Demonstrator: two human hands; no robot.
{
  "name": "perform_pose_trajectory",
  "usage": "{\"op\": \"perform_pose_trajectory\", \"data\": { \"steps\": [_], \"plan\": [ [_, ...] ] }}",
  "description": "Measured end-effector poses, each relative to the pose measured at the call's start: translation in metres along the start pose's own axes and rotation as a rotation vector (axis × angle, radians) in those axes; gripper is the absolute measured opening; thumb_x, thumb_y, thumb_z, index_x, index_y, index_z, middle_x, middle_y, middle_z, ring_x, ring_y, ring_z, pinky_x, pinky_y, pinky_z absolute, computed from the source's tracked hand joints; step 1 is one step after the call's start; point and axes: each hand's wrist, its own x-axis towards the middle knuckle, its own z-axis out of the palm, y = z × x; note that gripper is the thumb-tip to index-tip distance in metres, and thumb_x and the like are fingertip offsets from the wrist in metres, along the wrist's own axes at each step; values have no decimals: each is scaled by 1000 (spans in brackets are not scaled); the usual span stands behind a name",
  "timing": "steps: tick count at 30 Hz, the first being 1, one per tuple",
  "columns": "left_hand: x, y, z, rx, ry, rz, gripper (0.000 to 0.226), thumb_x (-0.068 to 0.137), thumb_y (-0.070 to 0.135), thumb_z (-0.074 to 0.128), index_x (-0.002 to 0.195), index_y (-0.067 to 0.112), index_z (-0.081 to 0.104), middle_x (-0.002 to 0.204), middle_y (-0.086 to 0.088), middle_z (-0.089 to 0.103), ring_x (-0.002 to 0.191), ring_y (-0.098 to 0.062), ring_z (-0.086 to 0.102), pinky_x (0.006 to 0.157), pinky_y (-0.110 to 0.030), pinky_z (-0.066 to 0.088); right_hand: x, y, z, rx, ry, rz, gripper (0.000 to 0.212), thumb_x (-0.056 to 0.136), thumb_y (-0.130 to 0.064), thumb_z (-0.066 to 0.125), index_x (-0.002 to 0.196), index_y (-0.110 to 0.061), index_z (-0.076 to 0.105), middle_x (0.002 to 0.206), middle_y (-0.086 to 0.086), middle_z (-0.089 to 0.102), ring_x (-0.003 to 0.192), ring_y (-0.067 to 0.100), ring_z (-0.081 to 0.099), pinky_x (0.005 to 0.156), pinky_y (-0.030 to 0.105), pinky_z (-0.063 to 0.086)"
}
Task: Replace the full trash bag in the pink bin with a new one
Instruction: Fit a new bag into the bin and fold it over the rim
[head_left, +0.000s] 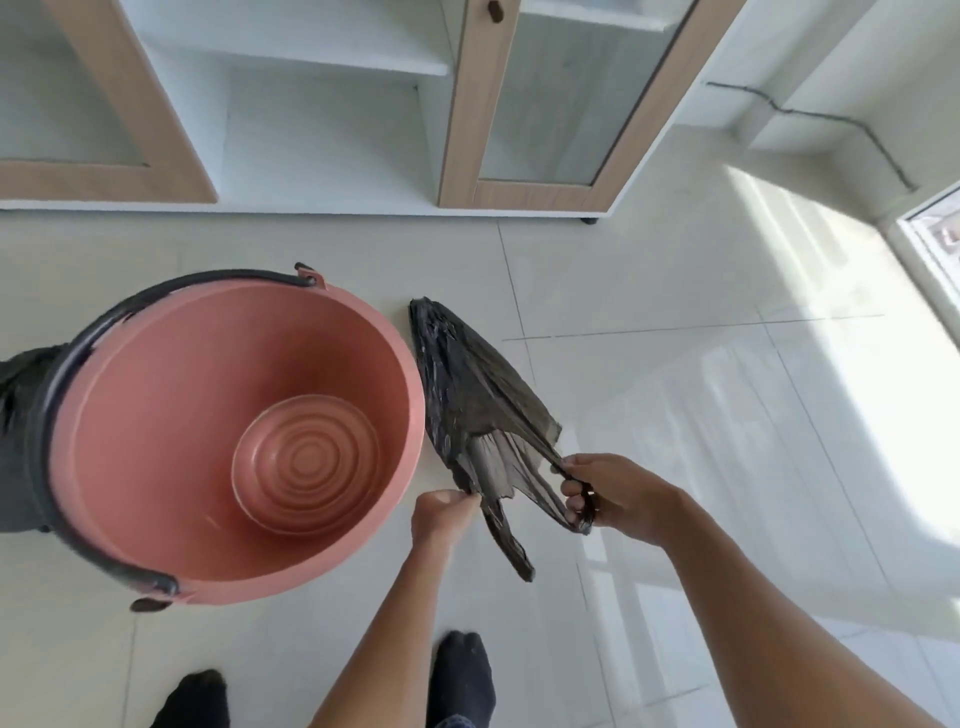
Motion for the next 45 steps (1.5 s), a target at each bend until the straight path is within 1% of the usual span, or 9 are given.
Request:
{"op": "perform_pose_trajectory", "data": {
  "steps": [4, 10, 17, 20, 23, 28, 32, 37, 45],
  "plan": [
    [-50, 17, -13, -10, -51, 56, 22, 88, 21, 56, 70, 8, 57, 67, -7, 65, 53, -20, 57, 61, -33, 56, -58, -28, -12, -51, 121, -122, 18, 103, -19, 46, 90, -13, 58, 63, -3, 29, 49, 12, 25, 46, 24, 31],
    [-142, 50, -38, -33, -38, 236, 6, 92, 9, 46, 87, 10, 44, 72, -10, 57, 48, -21, 50, 52, -31, 47, -152, -53, -24, -204, 379, -402, 29, 88, -38, 72, 90, -9, 72, 63, -2, 36, 50, 13, 30, 44, 25, 27],
    [-237, 107, -102, 388, 200, 634, 40, 88, 31, 67, 121, 11, 56, 106, 1, 63, 104, -24, 62, 81, -30, 47, -251, -69, -7, -252, 495, -700, 15, 90, -26, 71, 84, -12, 71, 53, -6, 35, 43, 12, 25, 43, 22, 26],
    [-275, 115, -147, 486, 291, 703, 25, 83, 39, 72, 92, 16, 76, 89, -1, 75, 88, -23, 70, 66, -28, 50, -292, -72, 9, -260, 467, -779, 14, 90, -25, 72, 80, -16, 69, 56, -3, 28, 44, 12, 21, 42, 21, 24],
    [-314, 118, -196, 443, 329, 771, 30, 83, 38, 72, 70, 12, 72, 63, -3, 67, 66, -25, 66, 50, -24, 37, -331, -77, 28, -258, 428, -855, 13, 89, -25, 73, 79, -18, 69, 56, -3, 24, 46, 14, 20, 42, 21, 23],
    [-369, 116, -269, 311, 429, 872, 34, 85, 39, 69, 72, 8, 72, 70, -10, 67, 67, -26, 62, 64, -31, 51, -368, -89, 66, -256, 333, -948, 10, 91, -24, 71, 84, -17, 69, 59, -2, 25, 47, 14, 20, 40, 18, 23],
    [-402, 101, -317, 259, 520, 874, 31, 88, 38, 68, 102, 11, 76, 101, -5, 74, 99, -24, 67, 84, -32, 53, -382, -96, 102, -286, 240, -954, 14, 95, -22, 64, 83, -17, 67, 63, 1, 25, 51, 14, 21, 39, 19, 22],
    [-413, 80, -359, 287, 593, 827, 35, 87, 38, 68, 110, 13, 75, 117, -4, 71, 109, -25, 64, 88, -31, 49, -391, -95, 140, -396, 235, -976, 15, 95, -22, 64, 84, -13, 70, 59, 0, 30, 47, 13, 25, 41, 21, 25],
    [-399, 68, -384, 298, 568, 766, 24, 85, 42, 67, 84, 18, 74, 74, 0, 71, 77, -21, 66, 69, -31, 52, -373, -85, 167, -503, 390, -1025, 13, 93, -20, 66, 88, -12, 74, 36, -15, 44, 37, 2, 35, 45, 19, 31]
  ]
}}
